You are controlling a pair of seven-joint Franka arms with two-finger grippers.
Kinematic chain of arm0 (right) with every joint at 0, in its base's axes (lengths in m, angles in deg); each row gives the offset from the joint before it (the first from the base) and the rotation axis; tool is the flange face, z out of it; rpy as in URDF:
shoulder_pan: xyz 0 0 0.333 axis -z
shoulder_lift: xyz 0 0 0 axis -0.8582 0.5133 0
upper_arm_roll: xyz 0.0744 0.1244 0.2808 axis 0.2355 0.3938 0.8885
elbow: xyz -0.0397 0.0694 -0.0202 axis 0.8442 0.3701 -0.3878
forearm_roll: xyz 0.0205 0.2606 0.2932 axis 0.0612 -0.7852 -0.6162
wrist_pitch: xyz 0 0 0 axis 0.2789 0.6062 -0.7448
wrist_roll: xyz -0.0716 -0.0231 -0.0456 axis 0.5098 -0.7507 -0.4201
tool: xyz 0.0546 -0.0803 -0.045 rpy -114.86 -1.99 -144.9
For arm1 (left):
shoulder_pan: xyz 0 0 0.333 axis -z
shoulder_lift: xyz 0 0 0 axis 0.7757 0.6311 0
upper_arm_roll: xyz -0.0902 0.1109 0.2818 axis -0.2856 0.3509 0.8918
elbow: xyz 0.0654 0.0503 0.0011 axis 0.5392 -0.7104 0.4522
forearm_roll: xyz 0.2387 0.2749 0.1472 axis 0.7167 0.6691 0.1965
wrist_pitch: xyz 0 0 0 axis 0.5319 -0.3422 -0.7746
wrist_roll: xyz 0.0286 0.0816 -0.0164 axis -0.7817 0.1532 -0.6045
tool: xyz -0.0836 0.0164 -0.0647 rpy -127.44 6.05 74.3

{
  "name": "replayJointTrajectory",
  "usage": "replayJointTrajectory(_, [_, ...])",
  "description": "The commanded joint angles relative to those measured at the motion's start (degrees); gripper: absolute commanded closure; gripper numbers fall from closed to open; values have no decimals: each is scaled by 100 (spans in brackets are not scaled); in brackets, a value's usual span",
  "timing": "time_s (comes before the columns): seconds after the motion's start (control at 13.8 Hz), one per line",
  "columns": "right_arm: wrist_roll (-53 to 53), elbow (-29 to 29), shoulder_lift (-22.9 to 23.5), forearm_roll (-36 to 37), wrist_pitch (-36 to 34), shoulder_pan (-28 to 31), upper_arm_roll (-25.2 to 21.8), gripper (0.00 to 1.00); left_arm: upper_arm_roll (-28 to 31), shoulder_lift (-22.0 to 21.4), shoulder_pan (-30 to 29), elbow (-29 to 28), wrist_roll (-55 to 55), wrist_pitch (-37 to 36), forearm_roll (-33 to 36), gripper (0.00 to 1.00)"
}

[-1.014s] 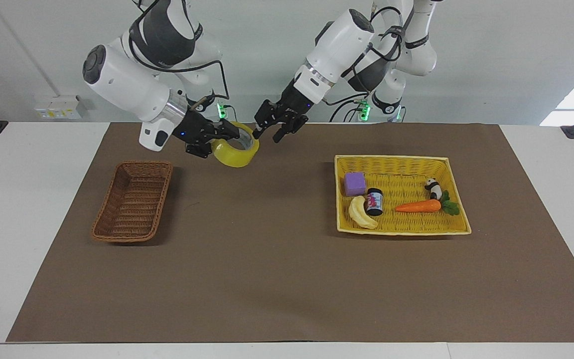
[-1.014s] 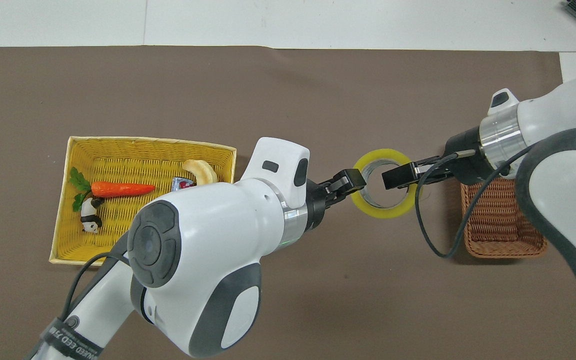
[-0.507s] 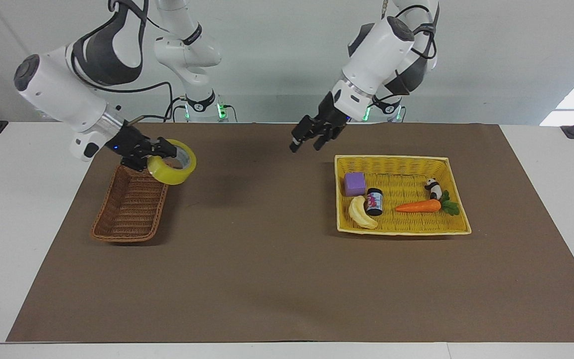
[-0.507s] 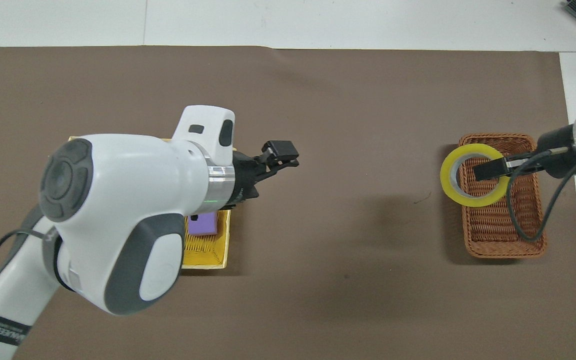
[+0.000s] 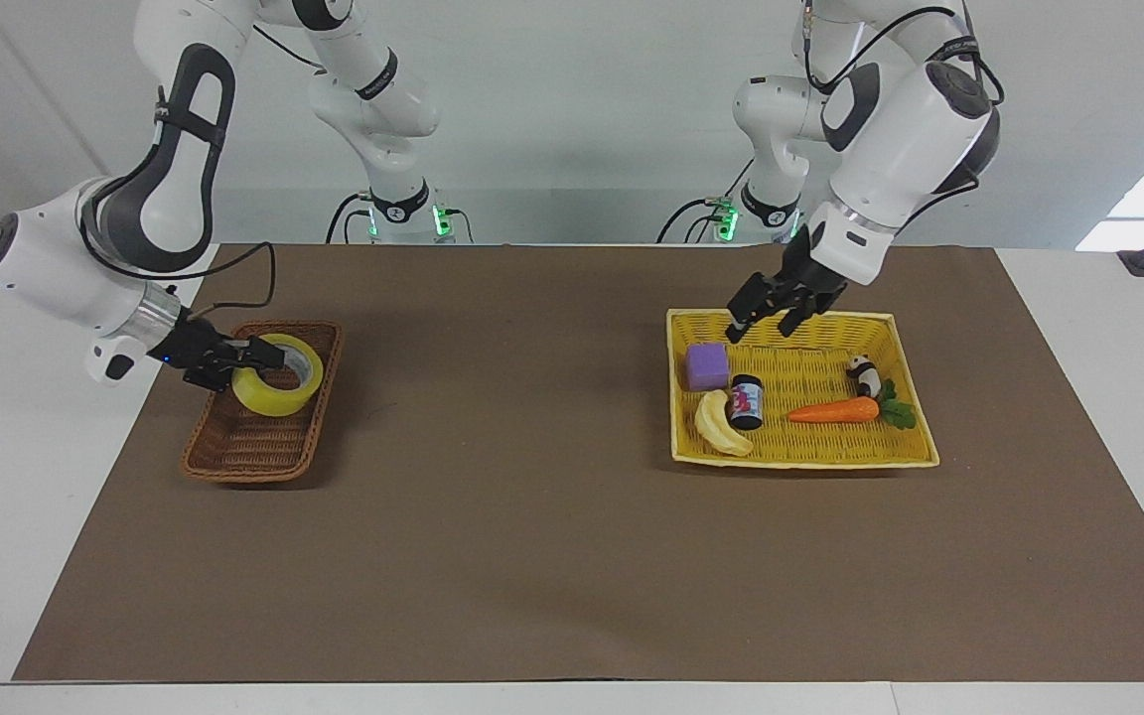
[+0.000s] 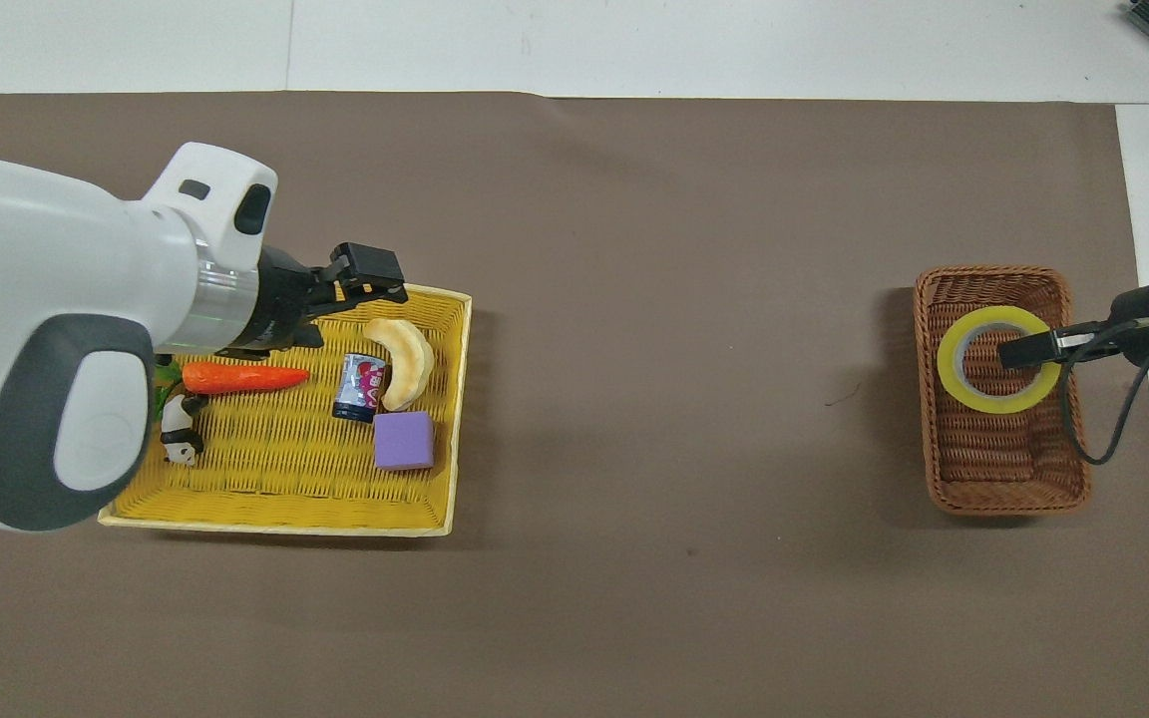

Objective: Move tape to another basket
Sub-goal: 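Open the right gripper on the tape while the left gripper returns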

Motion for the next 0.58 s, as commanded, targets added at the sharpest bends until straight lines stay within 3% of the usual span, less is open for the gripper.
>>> replayJointTrajectory(0.0, [-440,-16,207,-394,108,314,100,100,-69,-56,-654,158,1210,-605,348,0])
replayJointTrajectory(0.22, [-494,-16,349,-449,161,332,108,100,-77,-30,-1121,526,2688,-1194,953,0])
replayJointTrajectory(0.43, [-520,-77,411,-449,170,385,99,100,-78,40,-1105,1018,2964,-1773,1613,0])
replayJointTrajectory(0.51, [-520,-103,402,-449,170,376,99,80,-86,76,-1078,1237,2964,-2098,1806,0])
